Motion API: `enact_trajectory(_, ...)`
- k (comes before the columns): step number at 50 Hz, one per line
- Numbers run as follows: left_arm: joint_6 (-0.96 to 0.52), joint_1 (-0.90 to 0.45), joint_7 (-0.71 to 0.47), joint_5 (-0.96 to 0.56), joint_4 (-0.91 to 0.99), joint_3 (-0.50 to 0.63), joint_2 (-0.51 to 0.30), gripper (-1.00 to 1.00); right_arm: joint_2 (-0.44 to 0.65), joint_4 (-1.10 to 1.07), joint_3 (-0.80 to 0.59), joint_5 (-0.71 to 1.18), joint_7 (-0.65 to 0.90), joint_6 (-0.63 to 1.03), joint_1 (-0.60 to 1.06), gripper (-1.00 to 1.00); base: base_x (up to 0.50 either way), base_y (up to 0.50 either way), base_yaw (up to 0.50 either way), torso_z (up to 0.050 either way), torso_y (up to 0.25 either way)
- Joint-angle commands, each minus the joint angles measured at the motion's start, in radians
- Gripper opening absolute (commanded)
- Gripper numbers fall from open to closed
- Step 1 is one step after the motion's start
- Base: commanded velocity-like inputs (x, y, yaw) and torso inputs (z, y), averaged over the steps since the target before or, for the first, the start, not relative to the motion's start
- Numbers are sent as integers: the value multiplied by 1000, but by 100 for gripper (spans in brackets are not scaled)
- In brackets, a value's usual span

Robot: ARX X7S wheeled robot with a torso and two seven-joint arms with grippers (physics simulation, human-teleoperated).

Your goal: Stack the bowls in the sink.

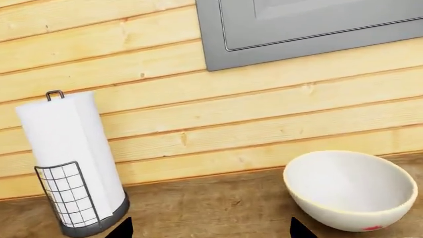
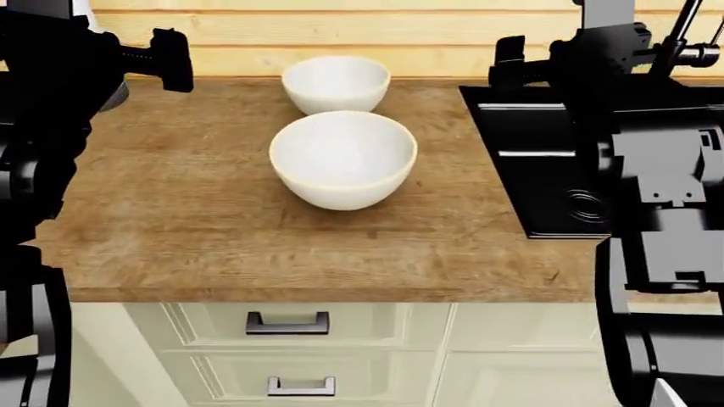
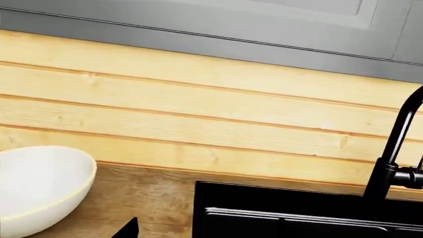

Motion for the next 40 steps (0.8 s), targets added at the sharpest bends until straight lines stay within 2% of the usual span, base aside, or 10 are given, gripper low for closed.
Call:
enact_trajectory(1,-1,-2,-1,-3,1,1,-1,100,-1,1,-3,3,-2,3,3,100,500,1,0,0,0)
enact_trajectory(32,-12,0,-4,-11,14,4,-4,100,3,-20,-4,18,-5,15,-7,100,500,3,0,0,1)
enact_trajectory(40,-12,2,-2,-15,17,6,-5,100,4,-30,-2,25,-9,14,-14,100,10,0,0,0,1)
